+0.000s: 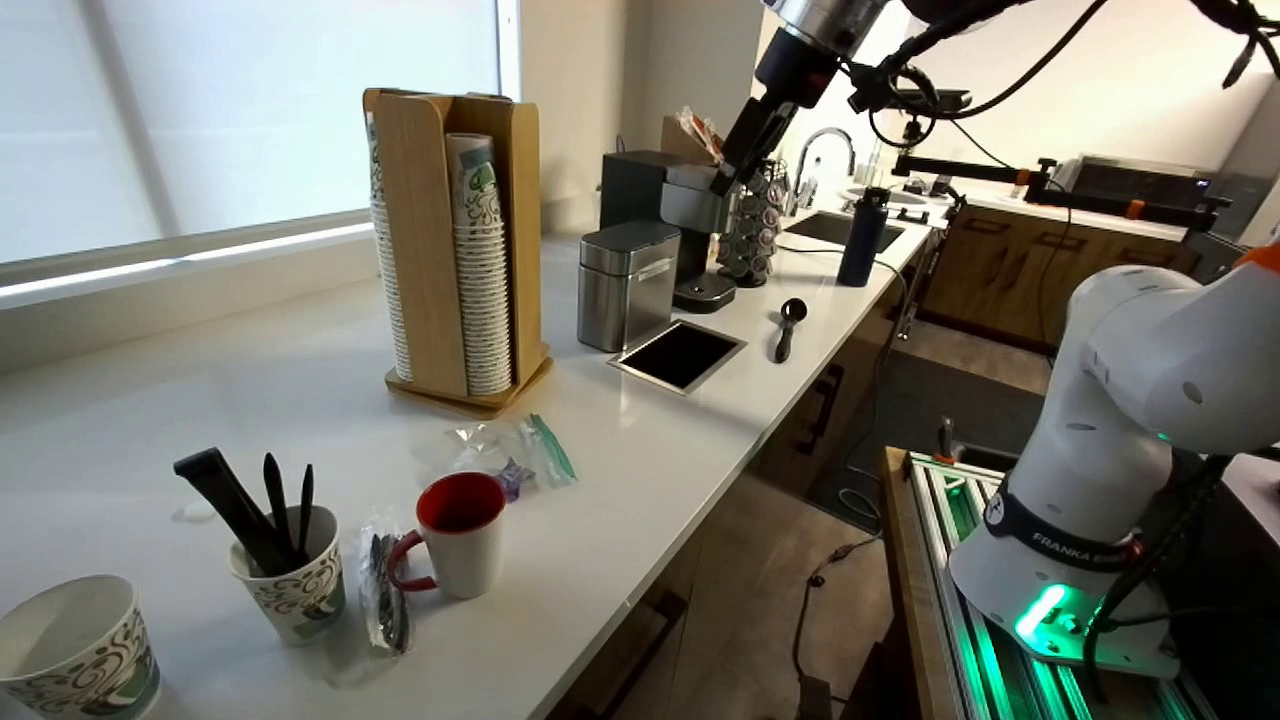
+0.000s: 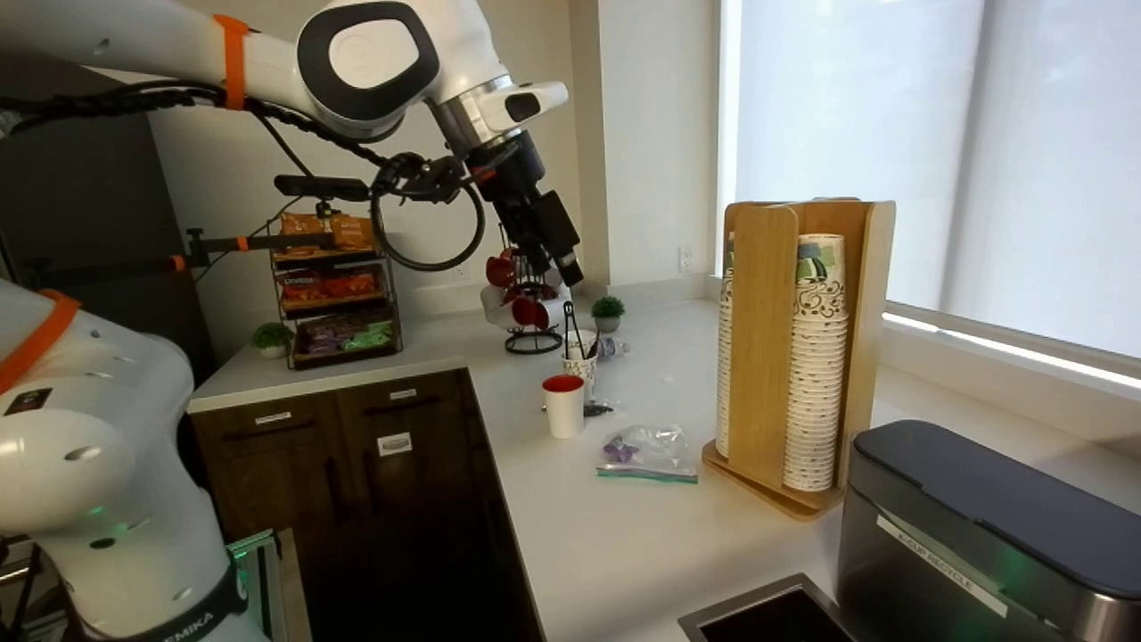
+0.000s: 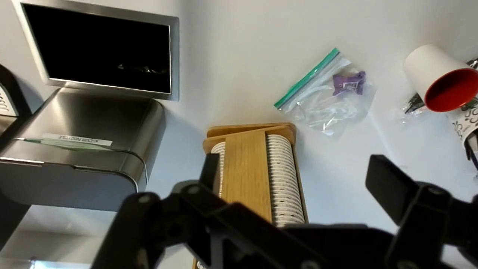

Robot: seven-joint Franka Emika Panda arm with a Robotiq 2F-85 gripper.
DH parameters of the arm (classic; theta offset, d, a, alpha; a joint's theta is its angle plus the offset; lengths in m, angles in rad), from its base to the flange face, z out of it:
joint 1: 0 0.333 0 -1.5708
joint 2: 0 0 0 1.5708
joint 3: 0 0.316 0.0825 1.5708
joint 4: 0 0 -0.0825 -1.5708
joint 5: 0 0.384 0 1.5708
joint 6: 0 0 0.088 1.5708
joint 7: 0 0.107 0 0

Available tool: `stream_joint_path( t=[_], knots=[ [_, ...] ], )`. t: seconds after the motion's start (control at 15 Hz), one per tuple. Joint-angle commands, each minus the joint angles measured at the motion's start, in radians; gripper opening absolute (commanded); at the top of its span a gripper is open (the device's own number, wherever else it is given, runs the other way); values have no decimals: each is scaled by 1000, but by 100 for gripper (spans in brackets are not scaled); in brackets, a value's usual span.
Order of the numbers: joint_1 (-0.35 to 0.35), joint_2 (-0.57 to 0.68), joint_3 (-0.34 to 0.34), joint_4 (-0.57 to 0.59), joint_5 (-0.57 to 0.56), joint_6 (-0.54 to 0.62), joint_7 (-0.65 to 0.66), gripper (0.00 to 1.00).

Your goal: Rotate the coffee cup holder.

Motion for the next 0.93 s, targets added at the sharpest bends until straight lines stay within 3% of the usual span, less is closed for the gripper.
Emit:
stream_joint_path(
  t=[0.0, 0.47, 0.67, 0.87],
  knots=[
    [-5, 6, 8, 6, 5, -2, -3, 100],
    [-5, 6, 12, 12, 4, -5, -3, 100],
    [17, 90, -58, 68, 37, 123, -72, 100],
    [64, 229, -158, 170, 81, 246, -222, 100]
  ],
)
